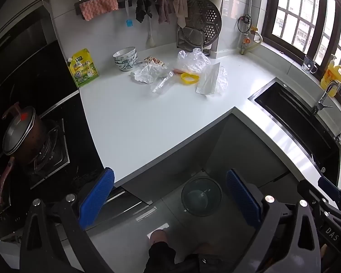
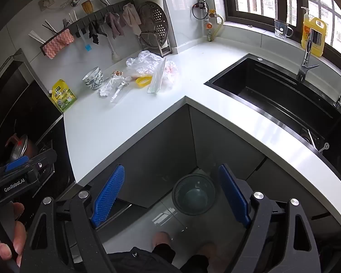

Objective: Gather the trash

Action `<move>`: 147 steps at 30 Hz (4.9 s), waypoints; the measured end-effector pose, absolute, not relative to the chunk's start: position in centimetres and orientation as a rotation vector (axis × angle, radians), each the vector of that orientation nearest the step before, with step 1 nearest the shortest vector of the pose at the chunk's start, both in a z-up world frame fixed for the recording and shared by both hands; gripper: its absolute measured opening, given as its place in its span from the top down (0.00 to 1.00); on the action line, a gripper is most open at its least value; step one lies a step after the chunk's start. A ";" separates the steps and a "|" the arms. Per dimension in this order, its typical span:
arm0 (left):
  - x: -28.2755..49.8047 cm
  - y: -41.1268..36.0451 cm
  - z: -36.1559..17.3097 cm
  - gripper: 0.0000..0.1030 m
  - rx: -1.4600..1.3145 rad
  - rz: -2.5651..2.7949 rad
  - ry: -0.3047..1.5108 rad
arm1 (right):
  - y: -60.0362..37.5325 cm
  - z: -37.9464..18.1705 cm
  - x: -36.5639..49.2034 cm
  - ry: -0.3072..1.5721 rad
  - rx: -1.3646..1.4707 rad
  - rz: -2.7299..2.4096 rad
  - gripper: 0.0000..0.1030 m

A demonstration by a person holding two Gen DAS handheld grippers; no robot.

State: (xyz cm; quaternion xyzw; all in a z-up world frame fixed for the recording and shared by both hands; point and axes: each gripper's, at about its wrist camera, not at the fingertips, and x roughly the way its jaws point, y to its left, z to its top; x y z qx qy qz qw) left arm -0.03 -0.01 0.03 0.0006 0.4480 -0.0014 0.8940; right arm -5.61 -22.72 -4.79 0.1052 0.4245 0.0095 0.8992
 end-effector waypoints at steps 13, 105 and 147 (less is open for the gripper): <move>0.3 -0.1 0.4 0.06 0.035 0.013 0.919 | -22.9 -4.5 -5.4 0.877 0.221 0.021 0.21; -0.6 -0.6 1.0 0.06 0.027 0.042 0.873 | -23.1 -4.9 -5.8 0.868 0.188 0.059 0.21; 37.2 8.3 -11.9 0.06 0.000 -0.109 0.971 | -20.8 -16.3 30.0 0.954 0.435 -0.029 0.22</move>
